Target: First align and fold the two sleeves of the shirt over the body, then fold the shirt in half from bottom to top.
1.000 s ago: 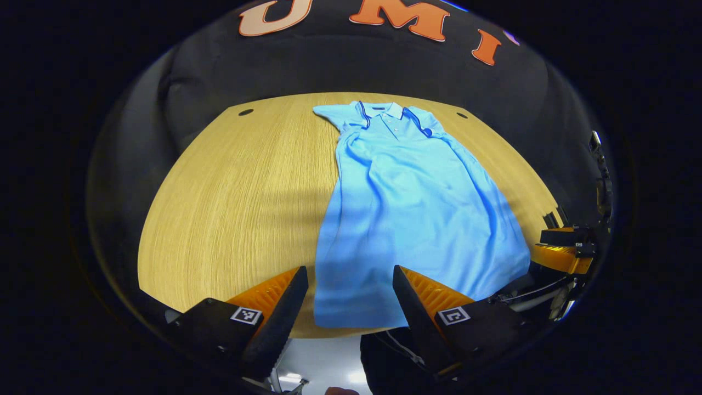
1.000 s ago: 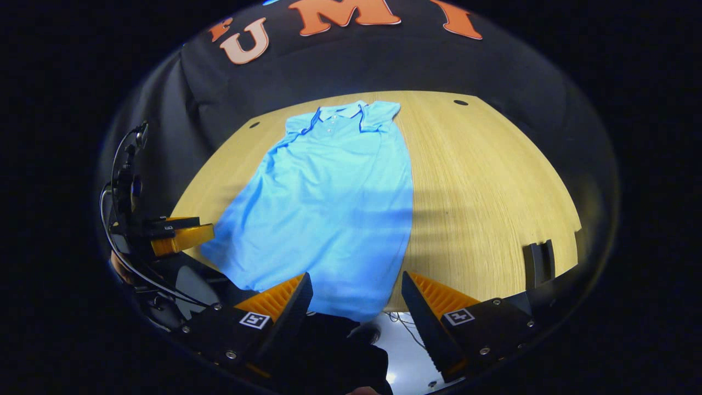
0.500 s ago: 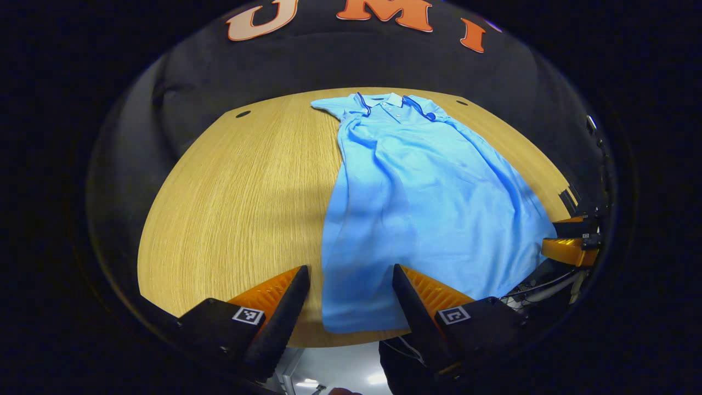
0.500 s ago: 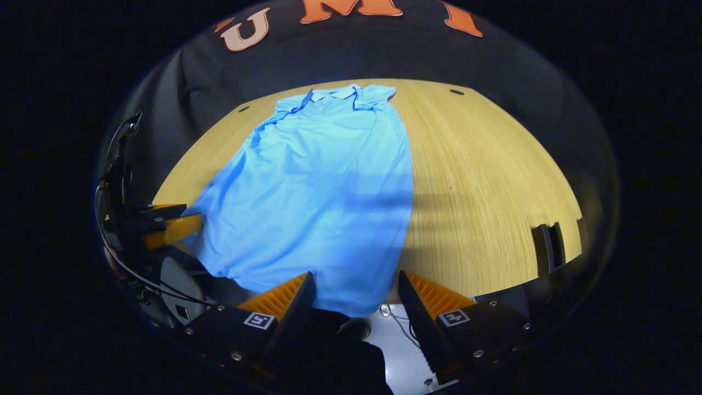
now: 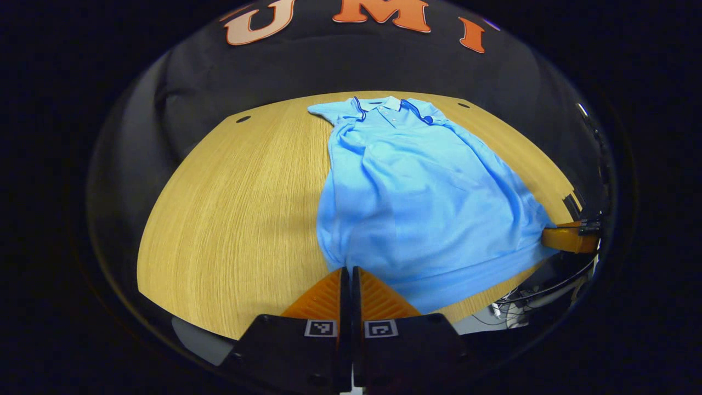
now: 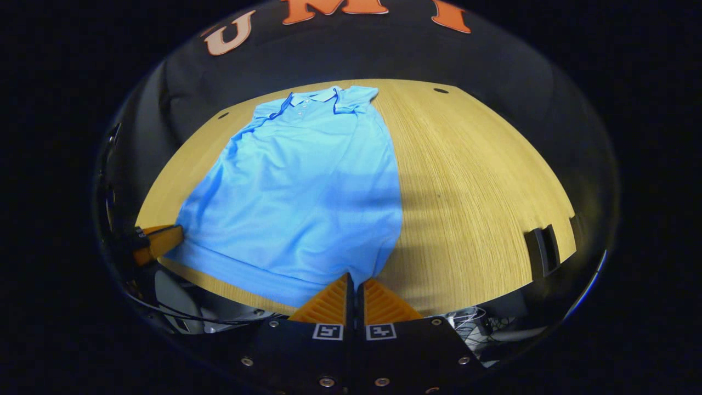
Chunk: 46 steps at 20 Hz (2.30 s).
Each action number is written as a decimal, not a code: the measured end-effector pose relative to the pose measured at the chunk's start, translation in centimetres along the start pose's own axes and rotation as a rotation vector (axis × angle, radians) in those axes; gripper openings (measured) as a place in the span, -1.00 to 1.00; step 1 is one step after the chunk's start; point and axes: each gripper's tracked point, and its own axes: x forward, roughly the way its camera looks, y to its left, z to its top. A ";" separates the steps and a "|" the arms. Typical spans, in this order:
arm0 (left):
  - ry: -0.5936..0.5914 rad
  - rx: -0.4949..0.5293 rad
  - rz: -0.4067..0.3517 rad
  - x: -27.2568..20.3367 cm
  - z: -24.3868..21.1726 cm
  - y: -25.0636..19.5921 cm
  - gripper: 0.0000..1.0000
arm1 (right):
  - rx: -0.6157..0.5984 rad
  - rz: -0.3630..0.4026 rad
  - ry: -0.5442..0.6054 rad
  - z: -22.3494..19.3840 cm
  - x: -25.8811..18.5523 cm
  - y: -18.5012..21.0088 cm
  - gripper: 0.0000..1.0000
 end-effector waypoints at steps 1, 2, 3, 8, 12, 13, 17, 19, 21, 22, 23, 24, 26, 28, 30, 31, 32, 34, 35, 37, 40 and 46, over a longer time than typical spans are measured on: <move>-0.001 -0.021 -0.014 -0.8 0.5 -0.2 -0.91 | 0.025 0.011 0.004 0.6 -0.2 0.0 -0.99; -0.013 -0.036 -0.022 -0.8 1.3 -0.3 -0.91 | 0.031 0.015 -0.012 1.7 -0.4 0.0 -0.99; -0.021 -0.047 -0.024 -0.6 2.1 -0.1 -0.91 | 0.023 0.007 -0.037 3.0 -0.6 -0.4 -0.99; -0.089 -0.103 -0.044 -1.1 8.0 0.5 -0.91 | -0.001 0.008 -0.126 9.2 -1.5 -0.6 -0.99; -0.133 -0.089 -0.048 -0.9 12.5 0.8 -0.91 | 0.044 0.028 -0.148 12.6 -1.5 -0.5 -0.99; -0.142 -0.085 -0.051 -1.0 13.4 0.8 -0.91 | 0.048 0.027 -0.156 13.5 -1.6 -0.6 -0.99; -0.167 -0.068 -0.071 -0.3 17.5 0.9 -0.90 | 0.050 0.016 -0.183 17.2 -1.0 -1.2 -0.99; -0.169 -0.072 -0.085 0.6 19.5 1.0 -0.90 | 0.071 0.028 -0.182 18.9 -0.5 -1.1 -0.99; -0.168 -0.074 -0.093 1.7 21.3 1.2 -0.91 | 0.078 0.028 -0.185 20.9 0.3 -1.2 -0.99; -0.167 -0.074 -0.102 2.2 22.2 1.2 -0.90 | 0.073 0.025 -0.188 22.0 0.6 -1.1 -0.99; -0.167 -0.074 -0.109 3.0 23.2 1.4 -0.91 | 0.068 0.022 -0.189 23.2 1.0 -1.1 -0.99; -0.167 -0.071 -0.117 3.7 24.3 1.5 -0.92 | 0.064 0.021 -0.192 24.6 1.5 -0.9 -0.99; -0.174 -0.063 -0.123 5.0 26.8 2.0 -0.91 | 0.056 0.018 -0.194 26.9 2.4 -0.9 -0.99; -0.170 -0.065 -0.132 6.6 29.2 2.4 -0.90 | 0.041 0.011 -0.197 29.8 3.8 -0.7 -0.98; -0.169 -0.074 -0.144 8.3 31.4 2.8 -0.91 | 0.036 0.008 -0.198 32.3 4.9 -0.5 -0.99; -0.172 -0.075 -0.143 9.1 32.5 3.2 -0.91 | 0.034 0.007 -0.200 33.5 5.5 -0.4 -0.99; -0.174 -0.077 -0.142 9.9 33.7 3.7 -0.91 | 0.032 0.002 -0.204 34.7 6.3 -0.4 -0.98; -0.174 -0.096 -0.144 11.4 35.4 4.3 -0.92 | 0.032 -0.001 -0.205 36.8 7.7 -0.4 -0.99; -0.178 -0.105 -0.143 12.2 36.4 4.8 -0.92 | 0.031 0.001 -0.206 37.7 8.4 -0.3 -0.99; -0.191 -0.116 -0.139 13.8 38.3 5.6 -0.92 | 0.025 -0.003 -0.214 39.8 10.3 0.1 -0.99; -0.200 -0.127 -0.124 16.3 40.9 7.1 -0.91 | 0.016 -0.021 -0.232 42.5 12.7 -0.3 -0.99; -0.178 -0.134 -0.090 21.6 43.4 8.1 -0.90 | 0.080 -0.017 -0.258 47.2 17.1 -0.2 -0.97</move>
